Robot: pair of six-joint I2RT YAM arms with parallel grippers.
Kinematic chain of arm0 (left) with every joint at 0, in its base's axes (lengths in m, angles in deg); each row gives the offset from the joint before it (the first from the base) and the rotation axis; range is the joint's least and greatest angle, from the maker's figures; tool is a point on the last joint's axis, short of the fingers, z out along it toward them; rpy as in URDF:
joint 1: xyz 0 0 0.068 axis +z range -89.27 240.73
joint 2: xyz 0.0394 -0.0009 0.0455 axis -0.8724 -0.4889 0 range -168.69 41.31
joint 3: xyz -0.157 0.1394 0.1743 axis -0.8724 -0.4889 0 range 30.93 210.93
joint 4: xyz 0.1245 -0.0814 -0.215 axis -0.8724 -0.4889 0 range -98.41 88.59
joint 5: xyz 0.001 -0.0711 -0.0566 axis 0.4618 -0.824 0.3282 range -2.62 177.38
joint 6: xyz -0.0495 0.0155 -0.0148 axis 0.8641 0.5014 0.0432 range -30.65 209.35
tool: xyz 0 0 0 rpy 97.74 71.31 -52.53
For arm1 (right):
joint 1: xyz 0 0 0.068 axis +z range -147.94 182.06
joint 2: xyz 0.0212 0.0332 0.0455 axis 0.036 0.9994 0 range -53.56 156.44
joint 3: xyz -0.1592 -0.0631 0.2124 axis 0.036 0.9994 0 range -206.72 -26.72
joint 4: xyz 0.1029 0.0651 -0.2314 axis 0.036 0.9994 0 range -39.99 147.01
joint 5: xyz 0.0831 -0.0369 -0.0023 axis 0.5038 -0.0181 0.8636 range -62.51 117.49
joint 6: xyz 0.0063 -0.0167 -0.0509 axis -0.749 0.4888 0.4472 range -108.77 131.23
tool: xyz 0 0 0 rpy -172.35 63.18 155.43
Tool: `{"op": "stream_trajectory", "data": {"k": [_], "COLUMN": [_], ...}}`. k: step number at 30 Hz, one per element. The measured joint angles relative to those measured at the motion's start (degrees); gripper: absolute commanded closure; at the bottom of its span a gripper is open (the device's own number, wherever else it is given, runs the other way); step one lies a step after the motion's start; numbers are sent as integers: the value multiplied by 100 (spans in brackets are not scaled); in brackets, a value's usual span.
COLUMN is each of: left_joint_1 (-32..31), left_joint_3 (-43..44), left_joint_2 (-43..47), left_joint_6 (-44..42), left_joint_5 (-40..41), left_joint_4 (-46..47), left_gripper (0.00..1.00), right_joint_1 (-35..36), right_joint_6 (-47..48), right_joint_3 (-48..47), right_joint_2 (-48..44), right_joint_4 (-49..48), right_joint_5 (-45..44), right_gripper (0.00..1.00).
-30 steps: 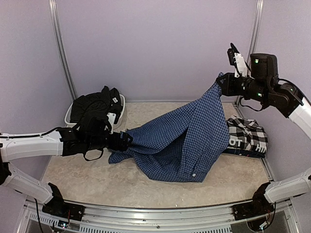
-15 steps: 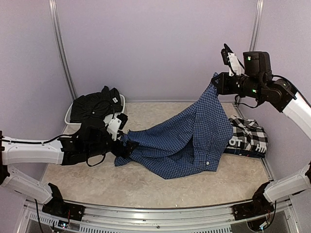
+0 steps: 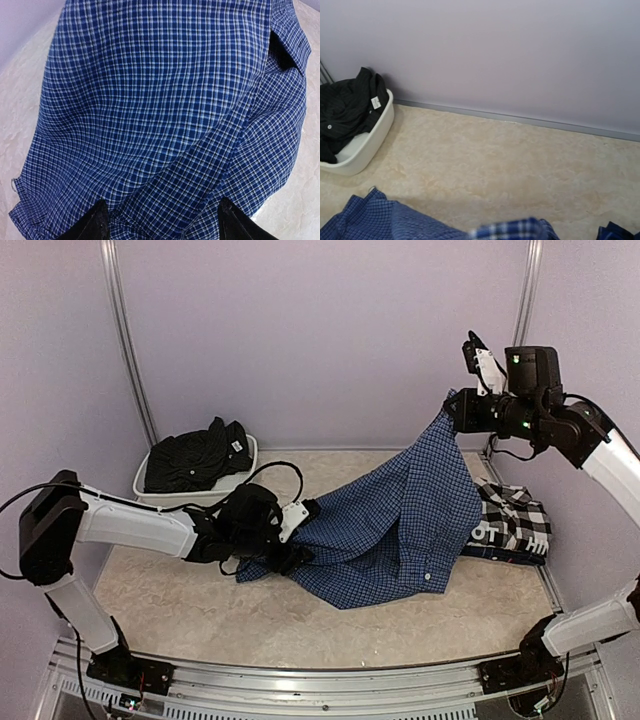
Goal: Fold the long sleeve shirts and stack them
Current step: Pick up the crumpled shirt from the center of the board.
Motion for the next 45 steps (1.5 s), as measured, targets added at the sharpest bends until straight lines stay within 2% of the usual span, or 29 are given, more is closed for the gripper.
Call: {"op": "stream_trajectory", "data": {"k": [4,9,17,20,21,28,34,38,42,45], "left_joint_1": [74,157,337,409,437,734,1320,1602,1711,1740], "left_joint_3": [133,133,334,378,391,280,267,1147,2120,2426], "left_joint_2": [-317,-426,-715,-767,-772,-507,1154,2092,2483,2671], "left_joint_6": [-153,-284,-358,-343,-337,24,1064,1665,1882,1906], "left_joint_5": [-275,-555,-835,-960,-1025,-1309,-1196,-817,-411,-184], "left_joint_4": [-175,-382,-417,-424,-422,-201,-46,-157,-350,-566], "left_gripper": [33,46,76,98,100,100,100,100,100,100], "right_joint_1": [-81,-170,-212,-219,-221,-304,-365,-367,-374,-376], "right_joint_6": [7,7,7,7,7,68,262,422,557,638], "right_joint_3": [2,13,114,190,212,249,-155,-863,-1484,-1681], "right_joint_2": [0,0,7,7,7,7,103,225,302,308], "right_joint_4": [4,0,-13,-13,-11,0,219,348,358,382], "right_joint_5": [35,103,203,223,223,201,114,164,407,592], "right_gripper": [100,100,100,100,100,100,100,100,100,100]}}
